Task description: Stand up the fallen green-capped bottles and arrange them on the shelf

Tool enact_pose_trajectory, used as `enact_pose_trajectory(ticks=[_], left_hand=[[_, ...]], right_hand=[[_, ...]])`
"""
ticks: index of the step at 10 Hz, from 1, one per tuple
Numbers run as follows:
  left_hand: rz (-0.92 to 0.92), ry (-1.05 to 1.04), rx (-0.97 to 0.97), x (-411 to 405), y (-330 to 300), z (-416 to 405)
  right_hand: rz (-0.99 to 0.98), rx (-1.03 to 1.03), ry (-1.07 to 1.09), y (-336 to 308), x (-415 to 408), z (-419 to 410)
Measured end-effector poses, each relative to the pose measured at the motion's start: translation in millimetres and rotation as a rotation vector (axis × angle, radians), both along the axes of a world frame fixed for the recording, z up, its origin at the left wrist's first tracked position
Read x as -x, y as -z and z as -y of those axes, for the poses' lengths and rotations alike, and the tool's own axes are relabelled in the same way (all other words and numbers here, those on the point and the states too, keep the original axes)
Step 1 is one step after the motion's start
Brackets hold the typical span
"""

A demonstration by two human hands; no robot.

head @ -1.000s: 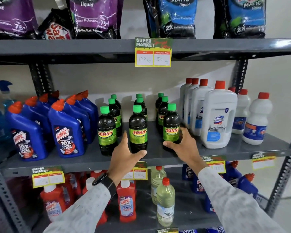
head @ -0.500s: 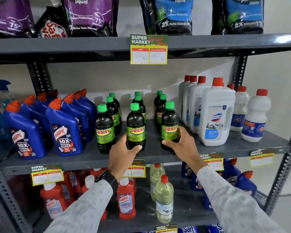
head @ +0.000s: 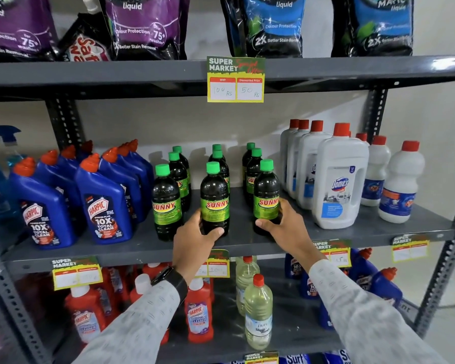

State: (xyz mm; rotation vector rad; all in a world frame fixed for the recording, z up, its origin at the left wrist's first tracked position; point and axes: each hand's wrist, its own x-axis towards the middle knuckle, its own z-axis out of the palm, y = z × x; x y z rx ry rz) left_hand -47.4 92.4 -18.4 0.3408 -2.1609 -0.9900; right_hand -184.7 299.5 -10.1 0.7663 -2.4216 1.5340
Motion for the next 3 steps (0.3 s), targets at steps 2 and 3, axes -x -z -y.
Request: enact_pose_trajectory(ticks=[2, 3], left_hand=[[-0.003, 0.003, 0.014, -5.6, -1.9, 0.7], [-0.012, 0.015, 0.008, -4.2, -0.8, -2.9]], right_hand=[[-0.004, -0.007, -0.004, -0.9, -7.7, 2.4], [-0.019, 0.028, -0.028, -2.7, -11.4, -1.3]])
